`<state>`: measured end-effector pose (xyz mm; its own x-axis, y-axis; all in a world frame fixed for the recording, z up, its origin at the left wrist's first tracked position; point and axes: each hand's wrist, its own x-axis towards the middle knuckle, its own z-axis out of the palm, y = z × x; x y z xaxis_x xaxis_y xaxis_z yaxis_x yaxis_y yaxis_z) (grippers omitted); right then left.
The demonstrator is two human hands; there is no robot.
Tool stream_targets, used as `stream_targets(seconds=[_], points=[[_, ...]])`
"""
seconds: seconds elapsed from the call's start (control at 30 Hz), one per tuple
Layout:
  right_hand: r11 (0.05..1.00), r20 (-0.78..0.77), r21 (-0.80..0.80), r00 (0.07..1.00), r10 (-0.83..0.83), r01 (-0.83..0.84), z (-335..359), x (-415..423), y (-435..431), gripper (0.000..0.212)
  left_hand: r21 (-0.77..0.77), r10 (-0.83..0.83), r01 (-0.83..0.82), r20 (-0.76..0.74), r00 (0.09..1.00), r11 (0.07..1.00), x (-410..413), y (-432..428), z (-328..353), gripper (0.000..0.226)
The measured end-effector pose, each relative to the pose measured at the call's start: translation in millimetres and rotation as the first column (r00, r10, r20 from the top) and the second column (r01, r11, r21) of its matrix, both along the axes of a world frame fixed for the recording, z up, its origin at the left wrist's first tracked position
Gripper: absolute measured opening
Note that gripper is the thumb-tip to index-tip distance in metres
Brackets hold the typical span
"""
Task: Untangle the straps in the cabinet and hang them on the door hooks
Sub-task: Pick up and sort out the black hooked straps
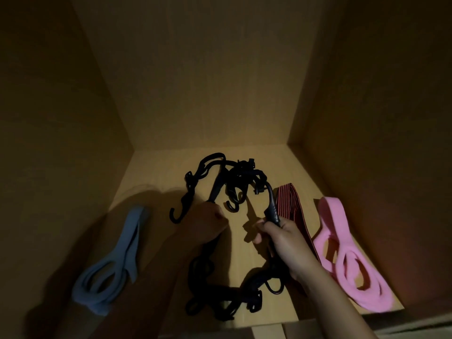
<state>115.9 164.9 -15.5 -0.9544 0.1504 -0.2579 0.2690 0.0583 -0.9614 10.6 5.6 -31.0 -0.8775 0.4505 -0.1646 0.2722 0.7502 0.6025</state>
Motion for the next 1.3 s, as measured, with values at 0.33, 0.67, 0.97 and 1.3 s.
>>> stream_targets(seconds=[0.33,0.67,0.97,1.3], points=[[0.997,-0.063,-0.021,0.995,-0.074,0.073,2.7,-1.8,-7.5,0.024,-0.105,0.227,-0.238,-0.113,0.967,0.965,-10.0,-6.5,-16.0,0.030],[0.998,-0.159,-0.061,0.986,-0.042,0.032,10.5,-6.7,-8.6,0.021,0.143,0.365,-0.363,0.010,0.931,0.921,-7.4,-12.0,-1.9,0.013],[0.998,-0.247,-0.056,0.969,-0.015,0.001,20.3,-22.0,-28.0,0.021,0.739,-0.048,-0.452,0.544,0.838,0.500,18.2,-15.9,70.6,0.023],[0.993,-0.441,-0.113,0.897,-0.032,-0.020,42.2,-44.4,-57.0,0.007,0.586,0.303,-0.234,-0.020,0.953,0.776,8.3,-9.3,115.8,0.021]])
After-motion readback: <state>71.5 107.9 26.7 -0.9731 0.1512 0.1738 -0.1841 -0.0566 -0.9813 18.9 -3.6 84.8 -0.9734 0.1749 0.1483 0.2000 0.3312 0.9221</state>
